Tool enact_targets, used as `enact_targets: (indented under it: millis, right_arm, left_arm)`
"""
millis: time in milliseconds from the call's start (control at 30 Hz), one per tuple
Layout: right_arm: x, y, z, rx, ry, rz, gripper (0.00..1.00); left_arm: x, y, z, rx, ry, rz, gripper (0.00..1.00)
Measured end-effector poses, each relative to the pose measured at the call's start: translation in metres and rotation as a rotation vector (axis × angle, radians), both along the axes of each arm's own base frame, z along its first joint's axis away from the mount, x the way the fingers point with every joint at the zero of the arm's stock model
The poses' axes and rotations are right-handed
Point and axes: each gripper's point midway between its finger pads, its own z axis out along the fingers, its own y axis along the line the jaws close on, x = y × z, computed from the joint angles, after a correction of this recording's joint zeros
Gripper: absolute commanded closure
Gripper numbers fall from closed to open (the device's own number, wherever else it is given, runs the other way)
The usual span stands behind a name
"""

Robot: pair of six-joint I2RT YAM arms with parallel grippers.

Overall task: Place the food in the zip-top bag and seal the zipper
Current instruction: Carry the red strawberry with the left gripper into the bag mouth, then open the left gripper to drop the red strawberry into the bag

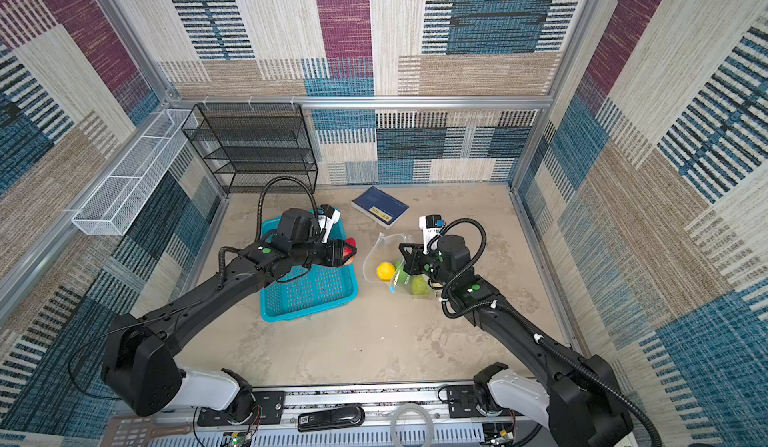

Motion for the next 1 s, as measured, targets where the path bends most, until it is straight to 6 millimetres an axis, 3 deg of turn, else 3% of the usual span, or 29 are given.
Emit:
enact_targets:
  millis: [200,333,533,1000]
  right_arm:
    - [-0.003,-0.002,0.000,0.004,-0.002,-0.002,1.00]
    - [-0.004,-0.002,0.002,0.007,-0.007,-0.002,1.00]
    - [-0.008,-0.001,0.003,0.017,-0.015,0.013,1.00]
    - [-0.012,0.002,0.002,0.024,-0.013,0.038,1.00]
  left_arm:
    - [-0.022,-0.034,0.000,0.001,-0.047,-0.175,0.47]
    - [-0.026,-0.053,-0.006,0.032,-0.056,-0.254,0.47]
    - [-0.020,-0.078,-0.021,0.117,-0.059,-0.337,0.47]
    - [0.001,-0.099,-0.068,0.282,-0.032,-0.317,0.38]
